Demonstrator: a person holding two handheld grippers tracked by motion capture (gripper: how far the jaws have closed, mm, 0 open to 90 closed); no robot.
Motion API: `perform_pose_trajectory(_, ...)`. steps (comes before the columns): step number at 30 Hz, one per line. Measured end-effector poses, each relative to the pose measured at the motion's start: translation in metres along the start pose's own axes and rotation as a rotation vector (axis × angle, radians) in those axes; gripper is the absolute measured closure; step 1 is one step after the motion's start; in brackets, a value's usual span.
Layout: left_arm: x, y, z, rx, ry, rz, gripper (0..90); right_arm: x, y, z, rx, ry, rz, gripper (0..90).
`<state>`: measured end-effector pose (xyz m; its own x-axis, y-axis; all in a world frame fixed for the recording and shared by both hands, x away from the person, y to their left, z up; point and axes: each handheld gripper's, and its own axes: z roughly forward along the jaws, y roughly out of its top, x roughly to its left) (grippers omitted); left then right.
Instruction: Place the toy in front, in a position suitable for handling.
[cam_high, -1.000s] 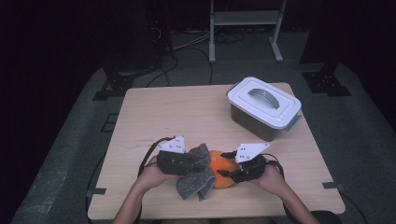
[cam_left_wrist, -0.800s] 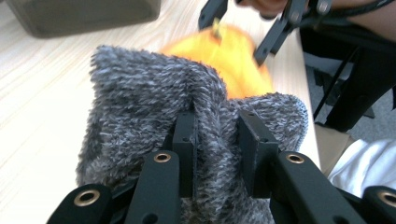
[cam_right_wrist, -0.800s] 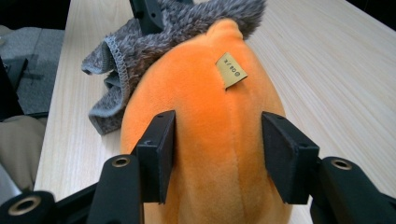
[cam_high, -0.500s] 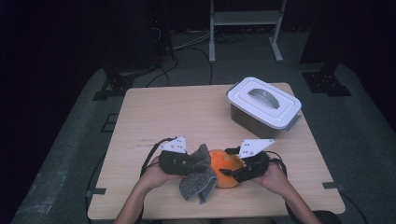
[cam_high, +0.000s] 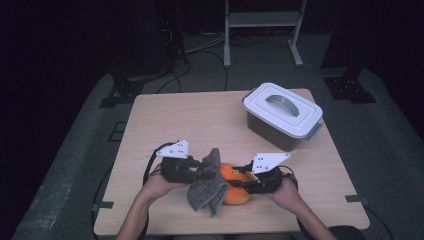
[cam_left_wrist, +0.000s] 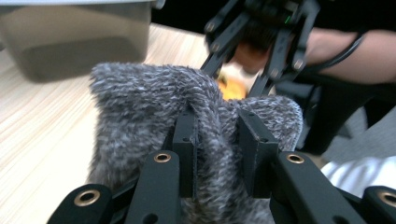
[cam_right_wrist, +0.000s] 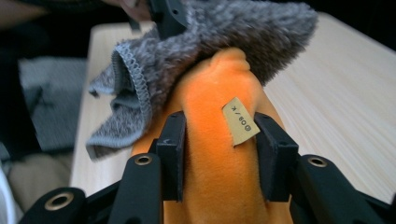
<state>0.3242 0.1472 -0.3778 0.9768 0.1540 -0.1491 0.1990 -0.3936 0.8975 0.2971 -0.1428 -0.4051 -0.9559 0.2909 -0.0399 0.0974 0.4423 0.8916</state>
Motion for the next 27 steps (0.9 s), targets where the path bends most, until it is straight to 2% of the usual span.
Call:
perform_pose_trajectory(1,0.001,-0.001,-0.002,0.0,0.0,-0.007,70.8,0.002,0.0,0.003,-0.016,0.003,-0.007,57.8)
perform_pose_trajectory(5,0.007,-0.011,0.003,0.033,-0.011,-0.04,70.9,-0.001,-0.005,0.011,0.023,0.016,-0.024,55.3)
perform_pose_trajectory(6,0.008,-0.014,0.005,0.029,-0.02,-0.054,71.0,-0.002,-0.006,0.01,0.026,0.02,-0.026,53.4)
perform_pose_trajectory(7,0.009,-0.015,0.007,0.029,-0.028,-0.062,71.1,-0.006,-0.007,0.006,0.054,0.04,-0.039,49.9)
perform_pose_trajectory(9,0.01,-0.017,0.011,0.052,-0.024,-0.063,71.1,-0.007,-0.008,0.004,0.064,0.035,-0.051,49.6)
perform_pose_trajectory(10,0.01,-0.018,0.012,0.057,-0.027,-0.063,71.0,-0.011,-0.011,-0.006,0.084,0.045,-0.044,49.4)
perform_pose_trajectory(12,0.009,-0.019,0.016,0.067,-0.032,-0.065,70.9,-0.012,-0.013,-0.01,0.086,0.045,-0.038,49.2)
perform_pose_trajectory(13,0.009,-0.019,0.017,0.069,-0.035,-0.062,70.8,-0.016,-0.018,-0.018,0.09,0.051,-0.01,47.7)
perform_pose_trajectory(14,0.008,-0.018,0.02,0.067,-0.037,-0.063,70.8,-0.016,-0.018,-0.018,0.09,0.051,-0.01,47.7)
perform_pose_trajectory(16,0.006,-0.015,0.023,0.062,-0.047,-0.056,70.8,-0.02,-0.02,-0.025,0.107,0.061,0.047,40.5)
perform_pose_trajectory(17,0.004,-0.013,0.025,0.063,-0.044,-0.049,70.8,-0.019,-0.014,-0.027,0.155,0.052,0.08,31.9)
perform_pose_trajectory(18,0.002,-0.012,0.026,0.067,-0.043,-0.043,70.8,-0.019,-0.014,-0.027,0.155,0.052,0.08,31.9)
perform_pose_trajectory(19,0.0,-0.009,0.028,0.068,-0.056,-0.033,70.9,-0.012,-0.006,-0.029,0.153,0.036,0.043,30.9)
perform_pose_trajectory(20,-0.001,-0.008,0.029,0.065,-0.061,-0.032,70.9,-0.01,-0.003,-0.029,0.149,0.041,0.043,30.4)
perform_pose_trajectory(22,-0.002,-0.008,0.03,0.071,-0.061,-0.032,70.9,-0.007,0.0,-0.027,0.159,0.036,0.035,30.7)
perform_pose_trajectory(23,-0.002,-0.007,0.031,0.089,-0.047,-0.019,70.9,-0.004,0.001,-0.018,0.193,0.007,0.014,38.9)
perform_pose_trajectory(24,-0.002,-0.007,0.031,0.089,-0.047,-0.019,70.9,-0.004,0.0,-0.015,0.187,0.005,0.013,45.7)
perform_pose_trajectory(25,-0.001,-0.007,0.03,0.09,-0.038,-0.025,70.9,-0.004,0.0,-0.015,0.187,0.005,0.013,45.7)
perform_pose_trajectory(26,0.0,-0.006,0.027,0.088,-0.033,-0.032,70.9,-0.005,-0.001,-0.014,0.174,0.002,0.002,52.0)
perform_pose_trajectory(27,0.001,-0.006,0.025,0.081,-0.026,-0.032,71.0,-0.008,0.0,-0.014,0.132,0.004,-0.008,59.1)
